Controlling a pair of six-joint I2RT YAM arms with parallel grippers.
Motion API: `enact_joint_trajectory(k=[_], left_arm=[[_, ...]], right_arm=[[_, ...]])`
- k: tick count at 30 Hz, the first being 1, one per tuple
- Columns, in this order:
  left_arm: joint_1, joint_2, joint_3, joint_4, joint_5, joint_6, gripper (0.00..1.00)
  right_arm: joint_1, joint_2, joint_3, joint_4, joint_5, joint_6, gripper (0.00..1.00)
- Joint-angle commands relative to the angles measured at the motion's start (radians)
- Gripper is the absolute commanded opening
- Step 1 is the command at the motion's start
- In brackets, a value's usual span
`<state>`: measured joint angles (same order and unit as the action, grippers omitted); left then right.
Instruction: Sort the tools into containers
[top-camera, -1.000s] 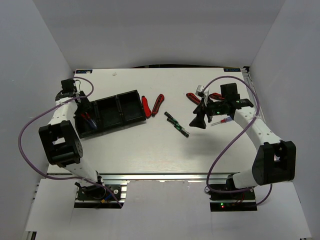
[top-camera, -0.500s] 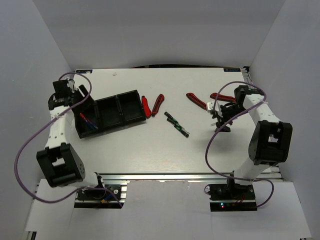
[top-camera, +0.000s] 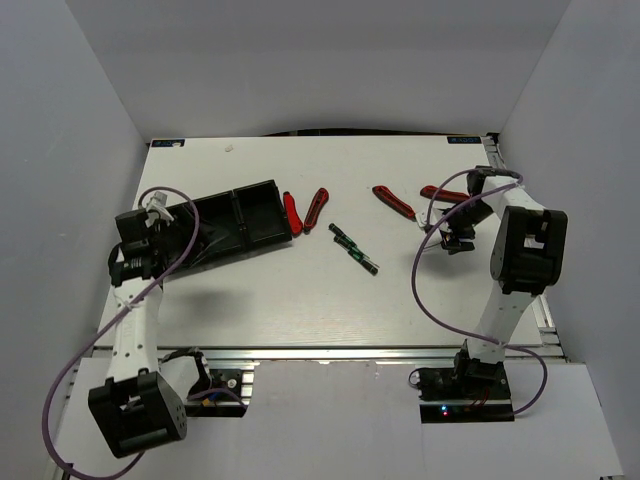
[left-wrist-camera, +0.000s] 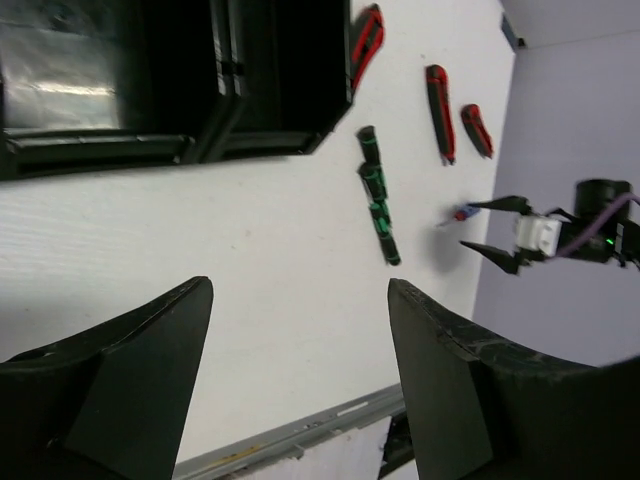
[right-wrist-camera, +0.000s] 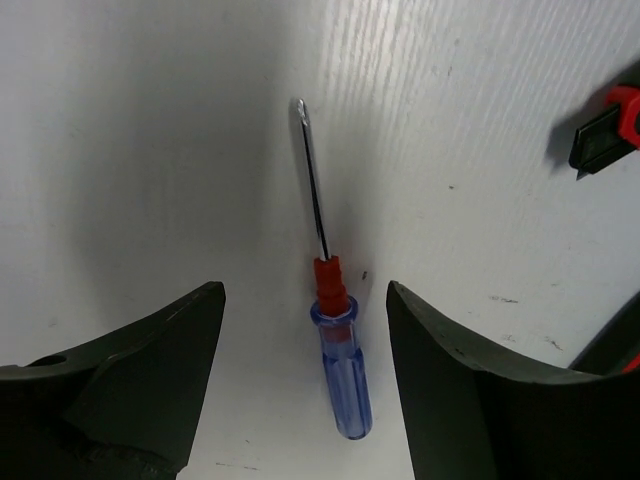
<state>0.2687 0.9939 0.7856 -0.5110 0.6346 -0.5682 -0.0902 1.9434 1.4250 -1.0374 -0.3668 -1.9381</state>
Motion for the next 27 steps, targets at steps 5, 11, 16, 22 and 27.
enact_joint_trajectory(k=[5, 11, 16, 22, 27], left_arm=[[-0.014, -0.110, -0.058, 0.075, 0.094, -0.108, 0.82], [-0.023, -0.136, -0.095, 0.106, 0.108, -0.144, 0.82], [-0.046, -0.136, -0.101, 0.134, 0.116, -0.171, 0.82], [-0.144, -0.129, -0.120, 0.196, 0.080, -0.220, 0.82], [-0.328, -0.095, -0.135, 0.304, -0.008, -0.274, 0.82]], right_arm=[[-0.003, 0.080, 0.060, 0.089, 0.088, 0.044, 0.70], [-0.003, 0.123, 0.054, 0.135, 0.137, 0.100, 0.60], [-0.003, 0.118, 0.028, 0.151, 0.134, 0.129, 0.38], [-0.005, 0.066, 0.017, 0.108, 0.057, 0.206, 0.13], [0.004, -0.033, 0.067, -0.067, -0.174, 0.318, 0.03]])
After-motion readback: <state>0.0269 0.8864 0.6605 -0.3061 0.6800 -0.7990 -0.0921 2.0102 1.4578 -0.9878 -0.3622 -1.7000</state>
